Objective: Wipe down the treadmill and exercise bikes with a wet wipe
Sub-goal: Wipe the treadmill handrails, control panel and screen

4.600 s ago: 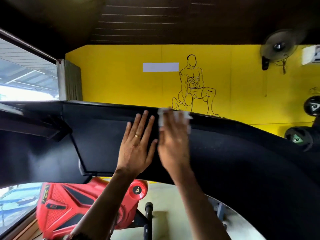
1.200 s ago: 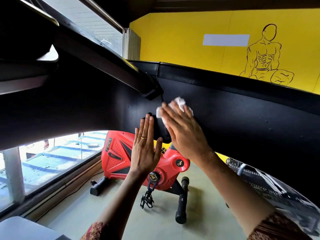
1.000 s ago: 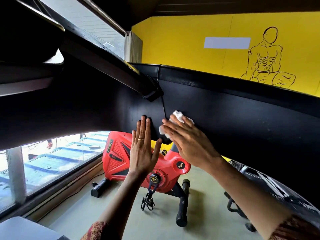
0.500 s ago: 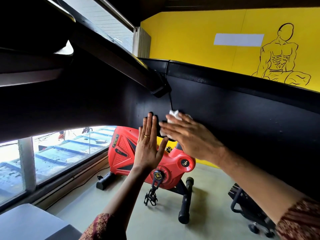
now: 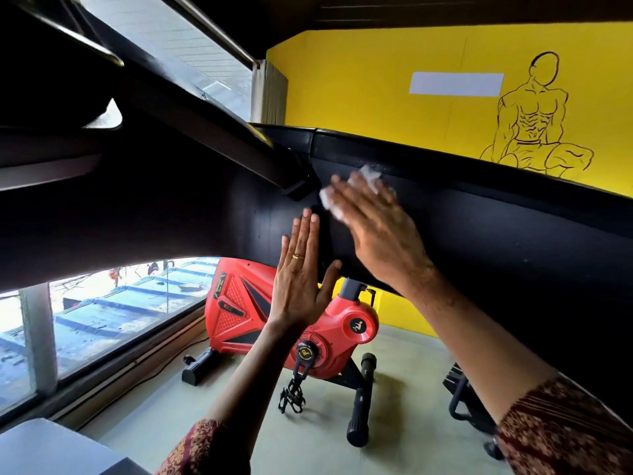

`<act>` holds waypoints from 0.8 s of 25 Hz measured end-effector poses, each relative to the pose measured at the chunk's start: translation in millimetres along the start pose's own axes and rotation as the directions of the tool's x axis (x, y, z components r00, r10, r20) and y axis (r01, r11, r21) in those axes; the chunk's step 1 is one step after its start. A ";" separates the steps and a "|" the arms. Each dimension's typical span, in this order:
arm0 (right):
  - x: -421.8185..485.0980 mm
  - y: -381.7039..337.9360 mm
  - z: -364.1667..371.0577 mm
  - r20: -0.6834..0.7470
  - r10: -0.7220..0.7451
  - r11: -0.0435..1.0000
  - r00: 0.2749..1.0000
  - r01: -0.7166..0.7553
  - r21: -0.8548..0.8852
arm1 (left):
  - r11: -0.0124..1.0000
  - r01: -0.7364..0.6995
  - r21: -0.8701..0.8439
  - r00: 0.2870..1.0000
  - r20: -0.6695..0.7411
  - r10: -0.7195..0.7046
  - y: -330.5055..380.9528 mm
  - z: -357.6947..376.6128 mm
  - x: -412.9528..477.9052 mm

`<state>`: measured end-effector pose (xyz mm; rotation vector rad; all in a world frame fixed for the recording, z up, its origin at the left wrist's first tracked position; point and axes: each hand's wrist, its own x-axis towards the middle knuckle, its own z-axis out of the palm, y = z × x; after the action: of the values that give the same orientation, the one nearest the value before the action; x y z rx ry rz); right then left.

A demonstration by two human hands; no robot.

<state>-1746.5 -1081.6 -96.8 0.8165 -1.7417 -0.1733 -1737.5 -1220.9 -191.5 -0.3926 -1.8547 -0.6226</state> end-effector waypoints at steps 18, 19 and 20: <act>-177.6 150.8 -117.0 -0.250 0.448 0.885 0.858 -0.465 -0.013 | 0.879 -0.461 -0.117 0.886 -0.003 0.464 223.5 115.9 26.9; -186.2 161.3 -120.0 -0.261 0.493 0.854 0.830 -0.519 -0.037 | 0.873 -0.473 -0.120 0.879 0.000 0.477 233.3 119.9 29.4; -204.0 173.3 -124.1 -0.315 0.581 0.789 0.750 -0.615 -0.010 | 0.864 -0.491 -0.114 0.869 0.013 0.495 242.1 124.2 31.6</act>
<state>-1687.6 -794.2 -128.5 0.1482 -1.6019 0.2761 -1711.9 -953.0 -140.4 -0.9253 -1.6672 -0.3591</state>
